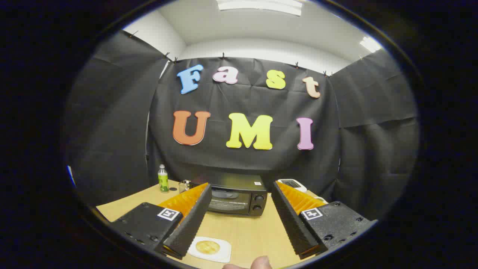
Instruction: Open the toaster oven, put the food inside, and close the toaster oven door.
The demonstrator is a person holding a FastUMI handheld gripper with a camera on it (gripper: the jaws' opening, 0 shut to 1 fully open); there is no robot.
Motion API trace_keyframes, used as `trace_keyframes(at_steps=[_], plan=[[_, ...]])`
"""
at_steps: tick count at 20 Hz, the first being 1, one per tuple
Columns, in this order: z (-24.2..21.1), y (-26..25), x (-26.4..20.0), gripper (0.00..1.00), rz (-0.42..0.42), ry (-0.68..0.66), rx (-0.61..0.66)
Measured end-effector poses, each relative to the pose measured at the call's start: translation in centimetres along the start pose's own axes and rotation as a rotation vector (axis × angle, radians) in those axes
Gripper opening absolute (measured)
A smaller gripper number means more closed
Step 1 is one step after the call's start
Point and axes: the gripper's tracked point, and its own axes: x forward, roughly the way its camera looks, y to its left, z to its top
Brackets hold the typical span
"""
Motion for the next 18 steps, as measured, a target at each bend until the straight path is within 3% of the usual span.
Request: trace_keyframes(at_steps=[18], plan=[[-0.1, 1.0, 0.6, 1.00, 0.020, 0.029, 0.032]])
